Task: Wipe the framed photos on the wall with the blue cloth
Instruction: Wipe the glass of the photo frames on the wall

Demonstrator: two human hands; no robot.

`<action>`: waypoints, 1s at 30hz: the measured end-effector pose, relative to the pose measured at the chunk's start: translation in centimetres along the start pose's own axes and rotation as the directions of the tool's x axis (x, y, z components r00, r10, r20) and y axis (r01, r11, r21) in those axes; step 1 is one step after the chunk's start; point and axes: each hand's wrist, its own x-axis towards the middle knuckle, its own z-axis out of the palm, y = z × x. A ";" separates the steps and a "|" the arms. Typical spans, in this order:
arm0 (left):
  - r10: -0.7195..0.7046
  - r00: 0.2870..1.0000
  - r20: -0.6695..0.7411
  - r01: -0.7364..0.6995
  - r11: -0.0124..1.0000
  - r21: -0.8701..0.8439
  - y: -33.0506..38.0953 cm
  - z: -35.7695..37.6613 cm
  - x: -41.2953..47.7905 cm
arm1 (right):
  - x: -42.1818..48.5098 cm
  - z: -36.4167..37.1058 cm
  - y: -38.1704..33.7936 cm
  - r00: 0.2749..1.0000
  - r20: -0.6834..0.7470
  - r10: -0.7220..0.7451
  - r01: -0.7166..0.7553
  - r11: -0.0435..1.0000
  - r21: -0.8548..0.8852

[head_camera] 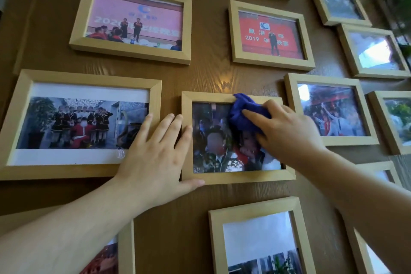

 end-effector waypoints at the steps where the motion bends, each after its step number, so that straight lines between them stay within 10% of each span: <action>1: -0.003 1.000 0.004 0.003 1.000 0.001 0.0 0.1 -0.1 | -0.5 0.2 0.8 0.999 0.005 0.033 -0.033 0.999 -0.008; 13: -0.059 0.998 0.026 0.058 0.998 0.021 0.5 0.3 -0.3 | -0.9 -0.7 -9.5 0.984 -0.078 -0.162 0.175 0.962 0.210; 30: -0.036 0.998 0.046 0.034 0.998 0.050 0.6 0.2 -0.3 | -6.0 -0.2 -0.1 0.987 0.084 -0.134 0.129 0.990 0.060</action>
